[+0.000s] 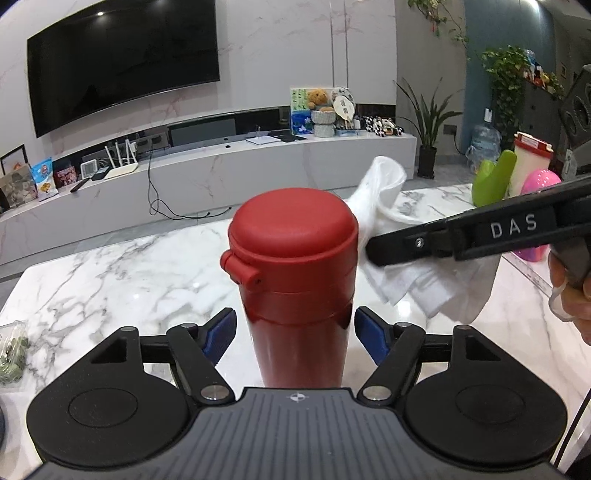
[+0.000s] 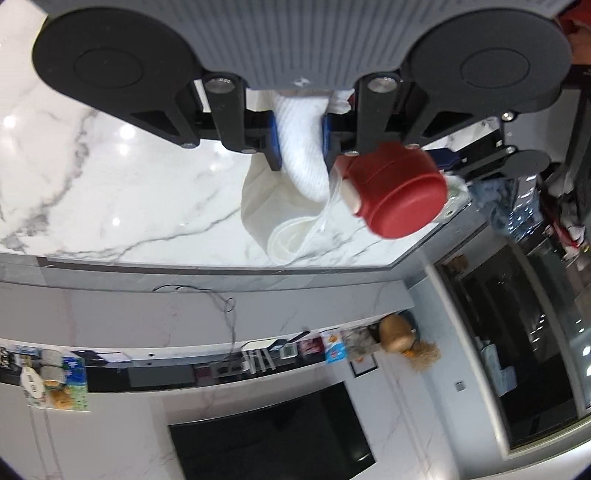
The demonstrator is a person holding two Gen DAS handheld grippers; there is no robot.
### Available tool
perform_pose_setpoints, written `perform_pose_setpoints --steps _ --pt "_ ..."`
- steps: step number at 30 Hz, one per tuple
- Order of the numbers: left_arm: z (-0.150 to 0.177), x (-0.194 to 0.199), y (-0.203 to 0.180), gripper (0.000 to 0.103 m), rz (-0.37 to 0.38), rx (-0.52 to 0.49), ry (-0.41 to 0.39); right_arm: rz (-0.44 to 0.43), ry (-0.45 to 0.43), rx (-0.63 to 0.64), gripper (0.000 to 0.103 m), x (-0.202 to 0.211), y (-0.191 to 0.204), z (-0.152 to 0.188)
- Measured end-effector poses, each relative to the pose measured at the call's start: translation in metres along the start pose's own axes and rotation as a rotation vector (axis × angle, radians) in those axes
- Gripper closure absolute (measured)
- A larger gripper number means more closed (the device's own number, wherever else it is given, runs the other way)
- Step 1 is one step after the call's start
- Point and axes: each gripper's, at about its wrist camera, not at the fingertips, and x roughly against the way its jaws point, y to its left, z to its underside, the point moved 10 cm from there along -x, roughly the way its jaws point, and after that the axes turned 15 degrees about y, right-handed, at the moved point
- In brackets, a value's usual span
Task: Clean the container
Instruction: 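Move the cloth in the right tool down to the red bottle body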
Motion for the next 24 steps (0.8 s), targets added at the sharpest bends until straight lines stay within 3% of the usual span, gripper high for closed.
perform_pose_setpoints --steps 3,13,24 --pt "0.0 -0.001 -0.001 0.041 -0.001 -0.013 0.003 -0.021 0.008 0.016 0.079 -0.002 0.003 0.001" --pt "0.001 -0.003 0.001 0.041 0.01 -0.023 0.001 0.062 0.06 0.18 0.081 -0.013 0.012 0.012" --pt "0.004 -0.003 -0.002 0.04 -0.006 -0.066 0.002 0.063 0.119 0.148 0.081 -0.031 -0.002 0.018"
